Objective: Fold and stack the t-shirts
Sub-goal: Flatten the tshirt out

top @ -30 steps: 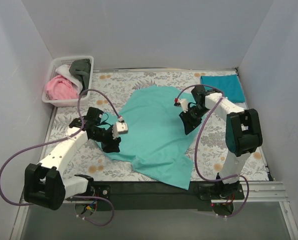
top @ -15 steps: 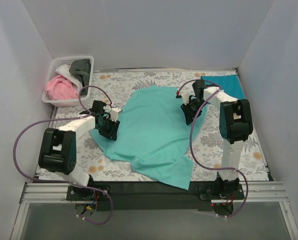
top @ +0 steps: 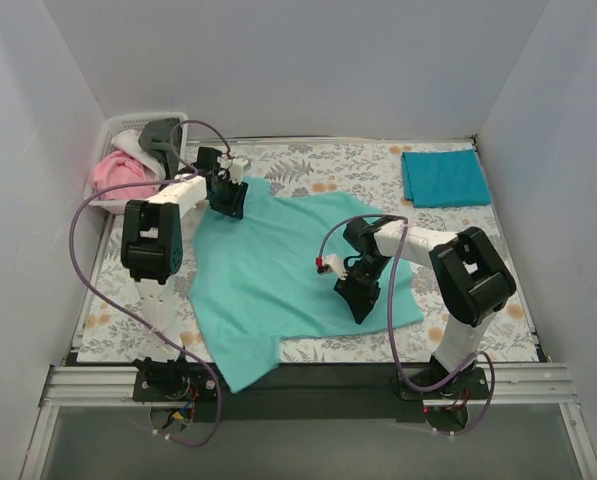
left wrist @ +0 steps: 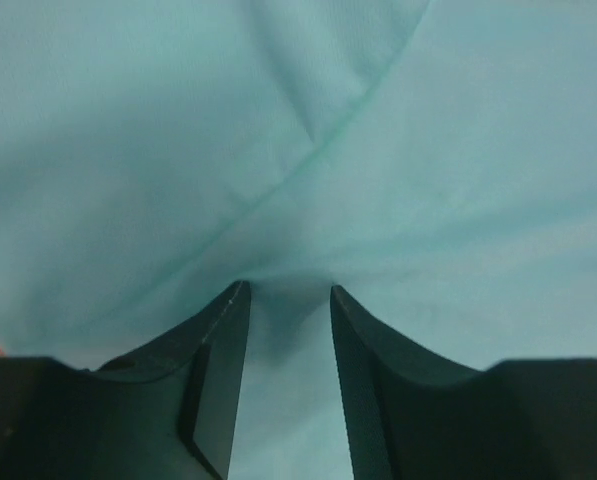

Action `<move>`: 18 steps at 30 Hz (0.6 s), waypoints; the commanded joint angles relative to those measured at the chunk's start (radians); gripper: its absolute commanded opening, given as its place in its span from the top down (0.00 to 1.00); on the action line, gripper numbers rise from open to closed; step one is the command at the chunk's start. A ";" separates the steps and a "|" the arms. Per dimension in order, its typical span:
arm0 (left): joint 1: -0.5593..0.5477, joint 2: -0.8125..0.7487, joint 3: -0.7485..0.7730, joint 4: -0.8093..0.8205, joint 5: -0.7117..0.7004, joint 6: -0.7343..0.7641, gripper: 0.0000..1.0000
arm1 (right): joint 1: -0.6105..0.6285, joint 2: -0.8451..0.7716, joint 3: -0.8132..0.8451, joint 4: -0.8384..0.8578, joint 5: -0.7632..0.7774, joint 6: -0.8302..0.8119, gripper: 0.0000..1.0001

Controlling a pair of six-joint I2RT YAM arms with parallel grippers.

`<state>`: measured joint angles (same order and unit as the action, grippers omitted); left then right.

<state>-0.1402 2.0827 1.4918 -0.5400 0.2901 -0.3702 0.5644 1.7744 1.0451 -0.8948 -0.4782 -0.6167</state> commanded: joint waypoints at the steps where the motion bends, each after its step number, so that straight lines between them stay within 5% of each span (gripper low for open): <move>1: 0.005 0.161 0.272 -0.060 0.033 -0.012 0.61 | -0.030 -0.013 0.079 -0.110 -0.119 -0.023 0.64; 5: 0.001 0.098 0.323 -0.098 0.156 -0.027 0.59 | -0.191 0.003 0.307 -0.112 -0.135 0.017 0.63; 9: -0.013 -0.079 0.119 -0.028 0.221 -0.038 0.59 | -0.389 0.088 0.507 0.049 -0.033 0.152 0.69; 12: -0.018 -0.173 -0.046 0.034 0.242 -0.052 0.59 | -0.437 0.157 0.604 0.149 0.087 0.259 0.72; 18: -0.021 -0.222 -0.137 0.066 0.193 -0.050 0.59 | -0.440 0.339 0.763 0.214 0.184 0.325 0.75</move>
<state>-0.1623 1.9049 1.3922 -0.5148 0.4942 -0.4187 0.1104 2.0430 1.7287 -0.7273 -0.3584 -0.3561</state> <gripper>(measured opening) 0.413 0.250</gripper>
